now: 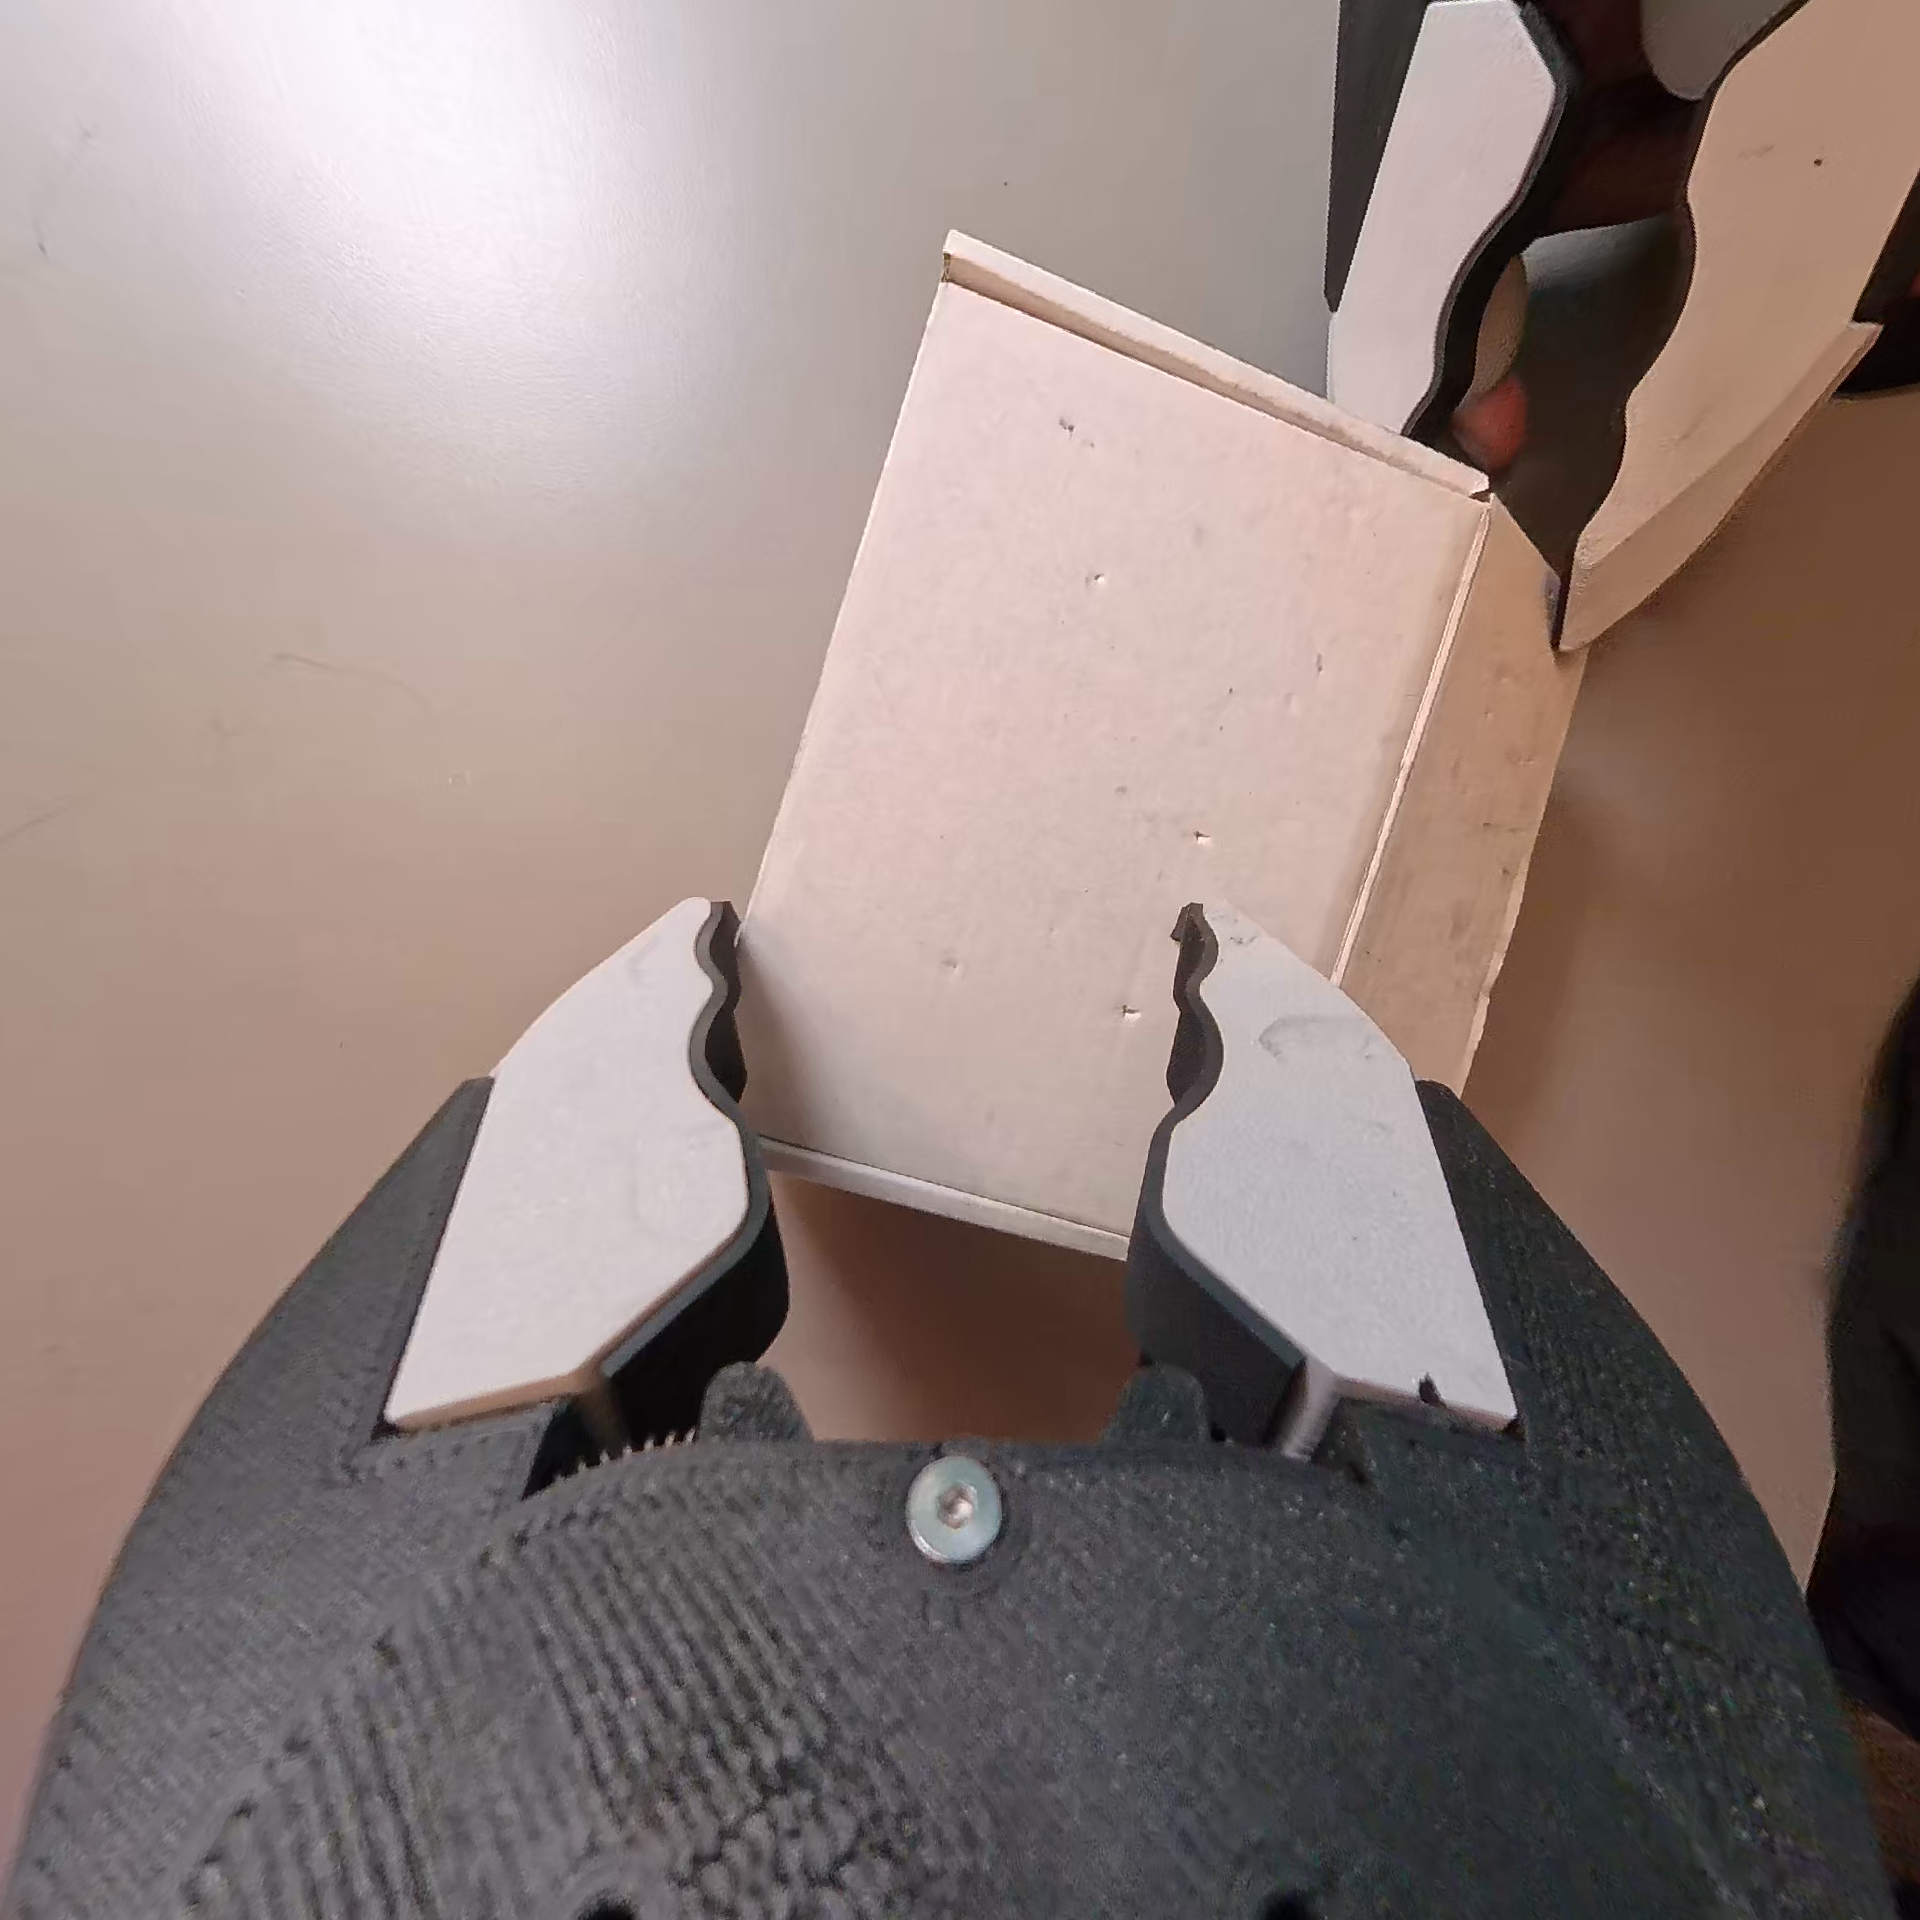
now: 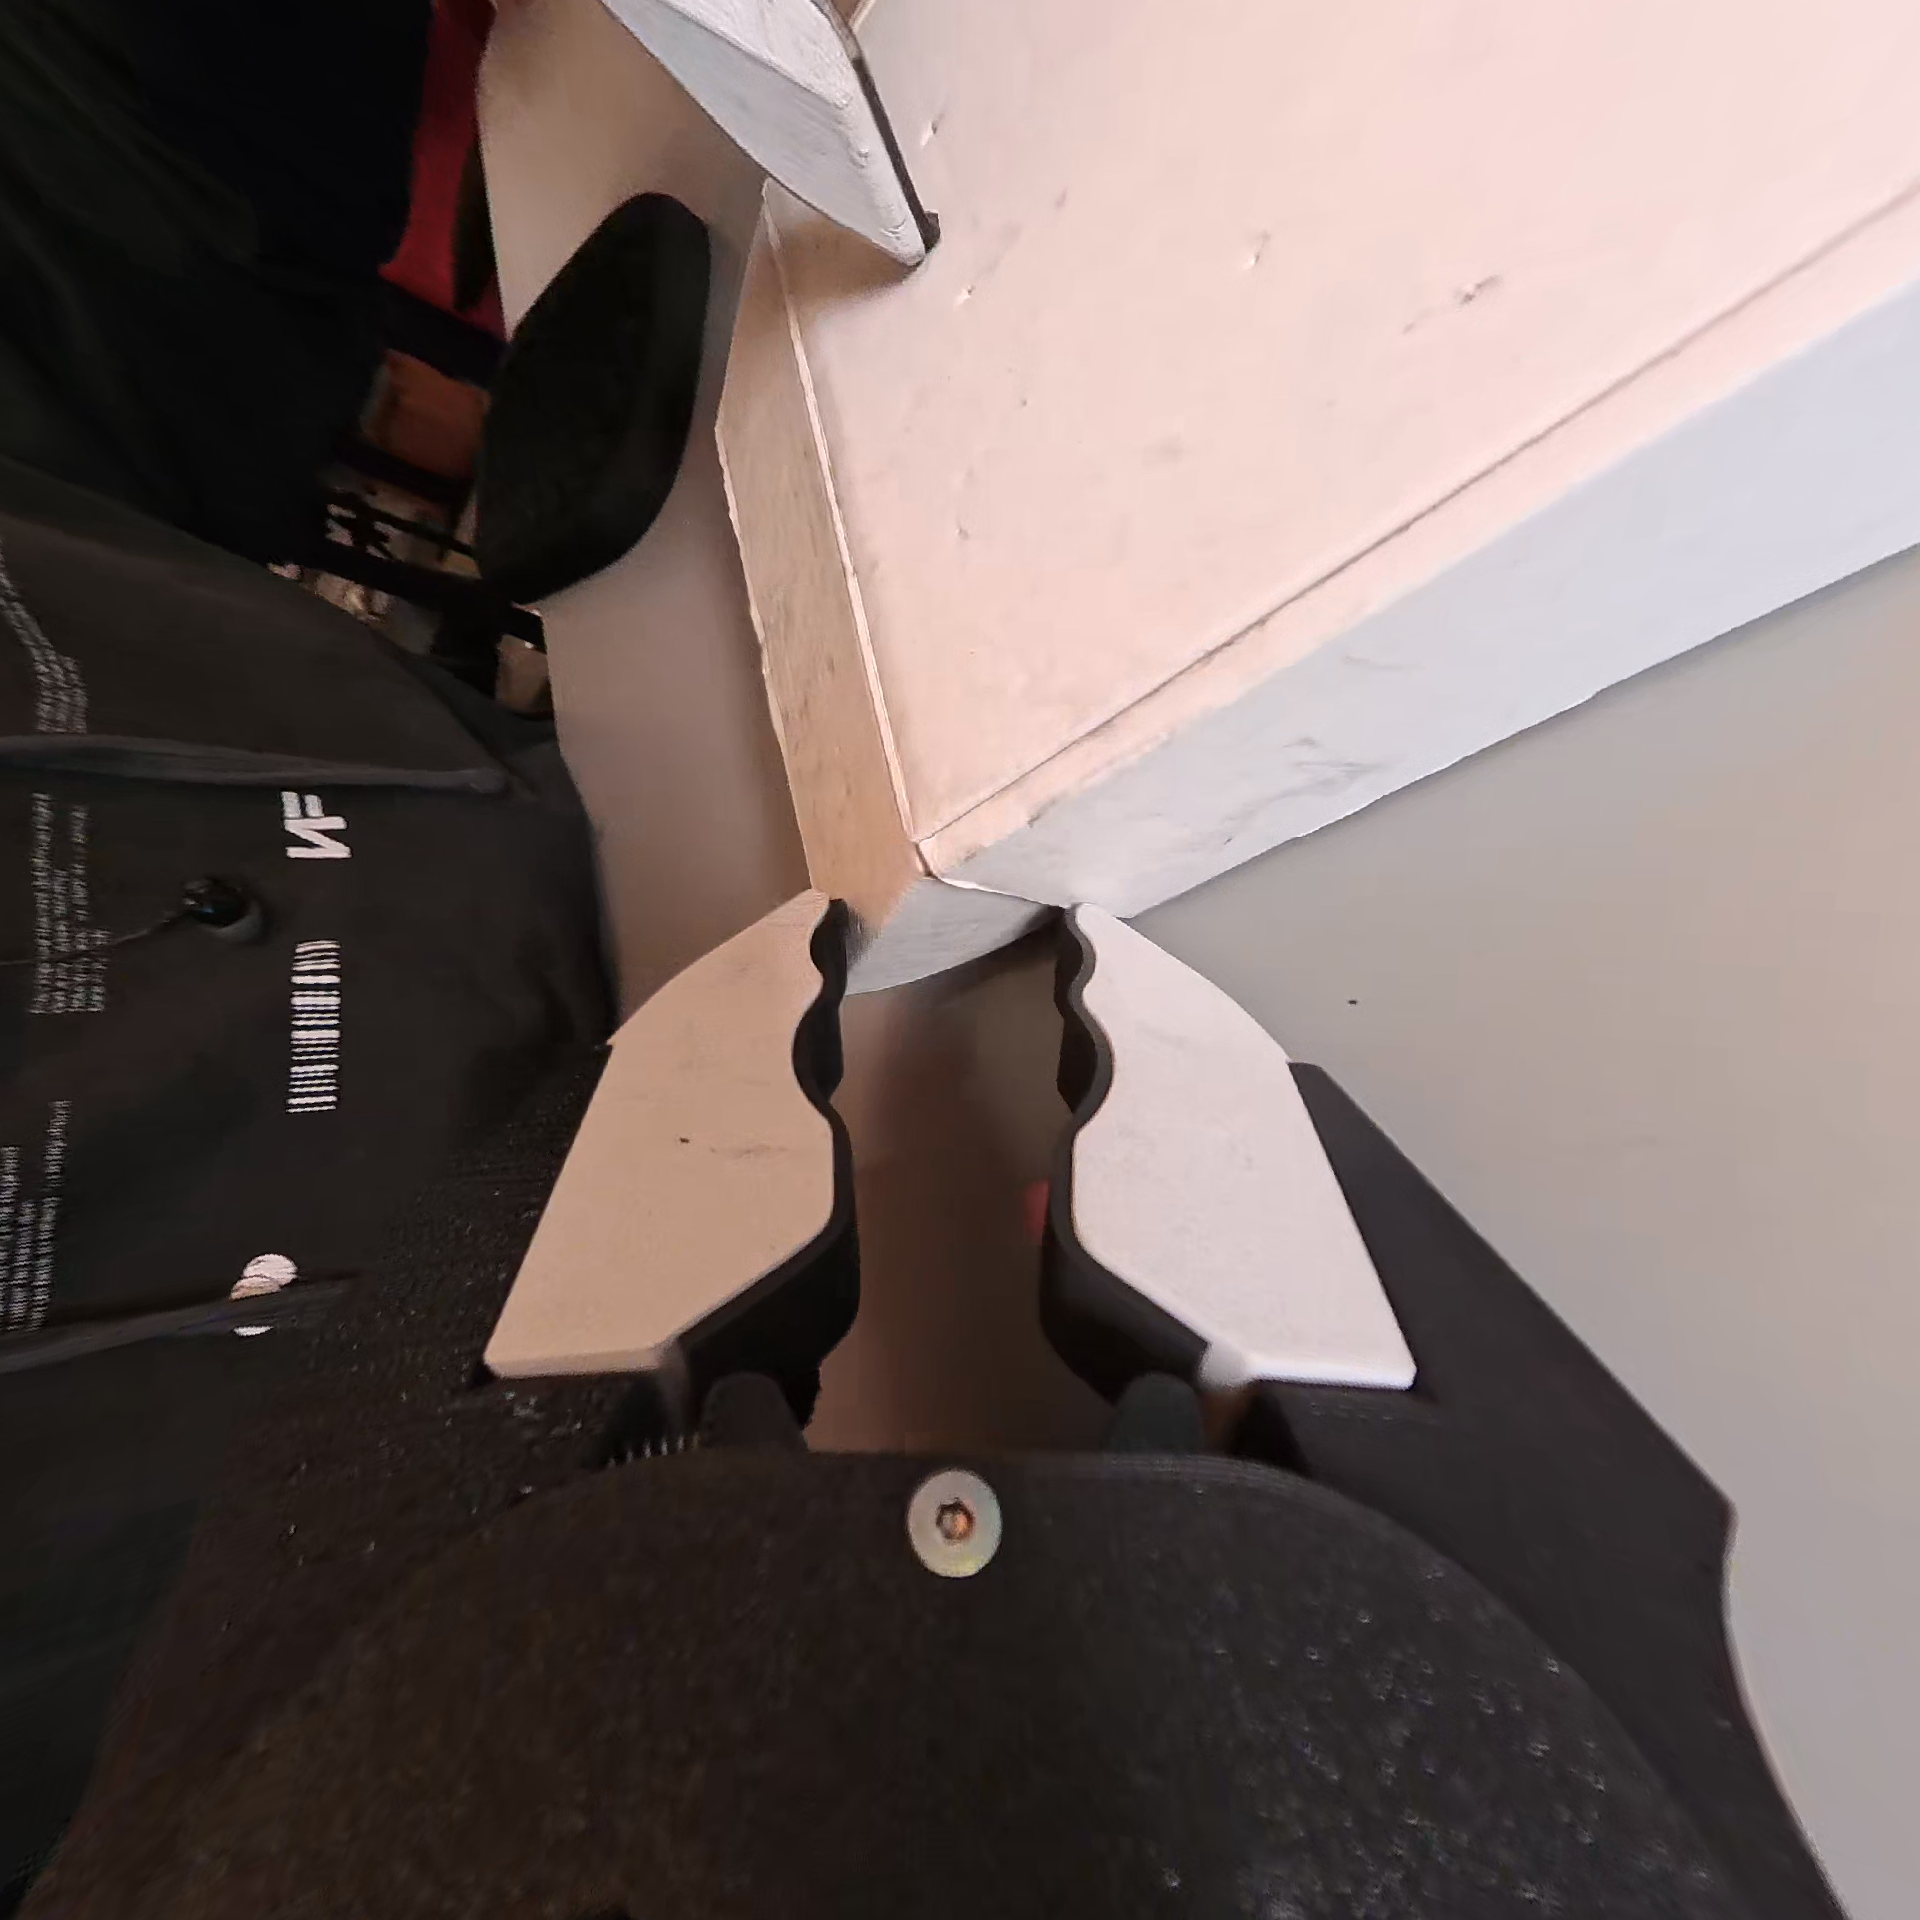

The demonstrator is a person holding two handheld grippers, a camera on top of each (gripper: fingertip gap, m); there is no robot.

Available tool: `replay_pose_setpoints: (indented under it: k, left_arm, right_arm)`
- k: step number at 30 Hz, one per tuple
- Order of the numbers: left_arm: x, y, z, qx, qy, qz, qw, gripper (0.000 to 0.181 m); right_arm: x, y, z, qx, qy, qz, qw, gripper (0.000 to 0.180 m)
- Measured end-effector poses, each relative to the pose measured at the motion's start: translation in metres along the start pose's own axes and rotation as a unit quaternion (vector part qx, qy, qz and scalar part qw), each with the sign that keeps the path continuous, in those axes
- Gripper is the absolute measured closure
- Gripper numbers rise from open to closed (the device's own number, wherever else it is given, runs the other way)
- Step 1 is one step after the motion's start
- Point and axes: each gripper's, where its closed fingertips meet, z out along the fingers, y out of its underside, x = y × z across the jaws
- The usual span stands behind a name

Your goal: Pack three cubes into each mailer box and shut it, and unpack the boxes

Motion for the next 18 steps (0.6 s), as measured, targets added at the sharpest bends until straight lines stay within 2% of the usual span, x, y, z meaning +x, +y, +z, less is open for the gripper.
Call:
replay_pose_setpoints:
  k: [4, 7, 11, 14, 18]
  left_arm:
    - [0.000, 0.000, 0.000, 0.001, -0.001, -0.004, 1.000, 0.100]
    - [0.000, 0.000, 0.000, 0.003, -0.002, -0.007, 1.000, 0.100]
    - [0.000, 0.000, 0.000, -0.001, -0.006, -0.012, 1.000, 0.100]
    - [0.000, 0.000, 0.000, -0.003, -0.006, -0.013, 1.000, 0.100]
    - [0.001, 0.000, 0.000, -0.005, -0.005, -0.010, 1.000, 0.100]
  right_arm:
    - [0.004, 0.001, -0.001, 0.000, 0.050, -0.018, 0.999, 0.141]
    - [0.008, -0.001, -0.009, 0.020, 0.098, -0.034, 0.994, 0.131]
    - [-0.007, 0.002, -0.010, 0.040, 0.099, -0.033, 0.994, 0.140]
    - [0.000, 0.005, -0.002, 0.033, 0.138, -0.030, 0.989, 0.145]
    - [0.005, 0.005, 0.000, 0.031, 0.142, -0.059, 0.988, 0.149]
